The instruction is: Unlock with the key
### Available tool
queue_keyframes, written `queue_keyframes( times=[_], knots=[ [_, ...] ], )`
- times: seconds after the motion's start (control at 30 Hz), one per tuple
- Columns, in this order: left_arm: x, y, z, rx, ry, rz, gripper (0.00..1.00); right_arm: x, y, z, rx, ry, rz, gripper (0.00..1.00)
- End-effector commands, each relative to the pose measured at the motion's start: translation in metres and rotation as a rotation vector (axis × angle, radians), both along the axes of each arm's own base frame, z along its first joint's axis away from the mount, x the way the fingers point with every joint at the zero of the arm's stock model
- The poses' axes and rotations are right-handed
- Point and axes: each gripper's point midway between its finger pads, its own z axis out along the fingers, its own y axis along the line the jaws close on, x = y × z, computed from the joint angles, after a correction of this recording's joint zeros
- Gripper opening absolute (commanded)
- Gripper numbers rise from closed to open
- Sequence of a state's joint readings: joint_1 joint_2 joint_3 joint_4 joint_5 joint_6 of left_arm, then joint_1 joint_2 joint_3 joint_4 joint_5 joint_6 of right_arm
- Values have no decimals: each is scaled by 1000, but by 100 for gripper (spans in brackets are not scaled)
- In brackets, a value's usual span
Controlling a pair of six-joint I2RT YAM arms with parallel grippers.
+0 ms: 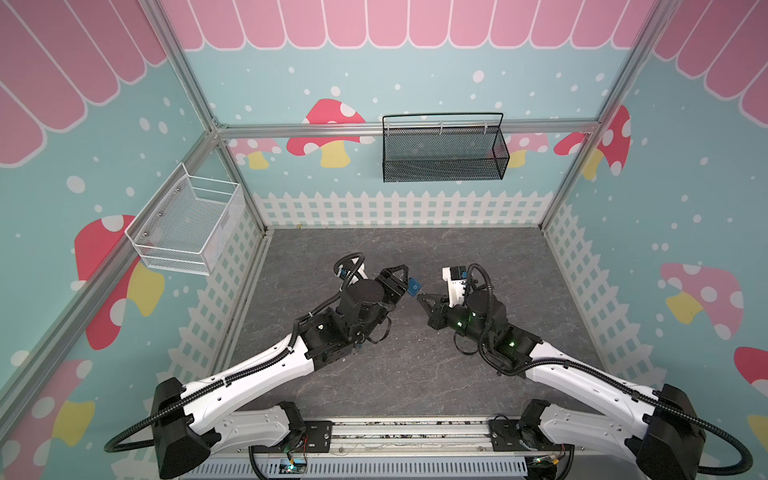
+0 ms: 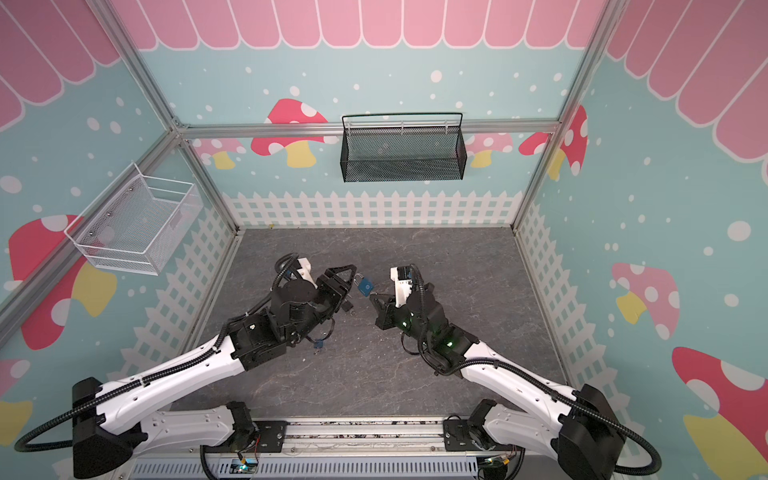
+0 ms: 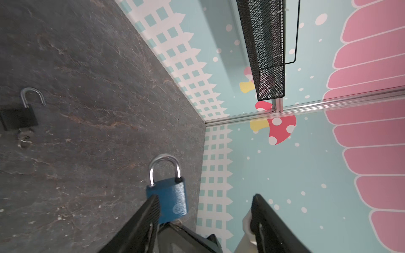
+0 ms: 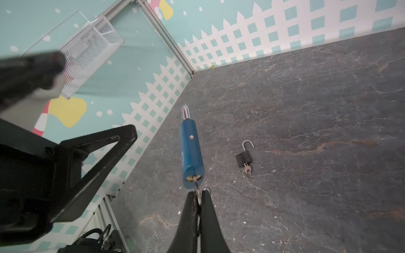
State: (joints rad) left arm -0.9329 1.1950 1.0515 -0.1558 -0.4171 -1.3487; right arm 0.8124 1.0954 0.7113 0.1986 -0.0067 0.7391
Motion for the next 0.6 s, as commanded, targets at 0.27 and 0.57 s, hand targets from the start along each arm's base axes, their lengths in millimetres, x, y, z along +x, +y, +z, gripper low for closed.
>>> queue_keyframes(
  times=[0.27, 0.57],
  knots=[
    [4, -7, -50, 89, 221, 23, 72, 8, -6, 32, -105, -193, -77, 0],
    [20, -30, -53, 45, 217, -8, 59, 7, 4, 29, -115, -213, -36, 0]
  ],
)
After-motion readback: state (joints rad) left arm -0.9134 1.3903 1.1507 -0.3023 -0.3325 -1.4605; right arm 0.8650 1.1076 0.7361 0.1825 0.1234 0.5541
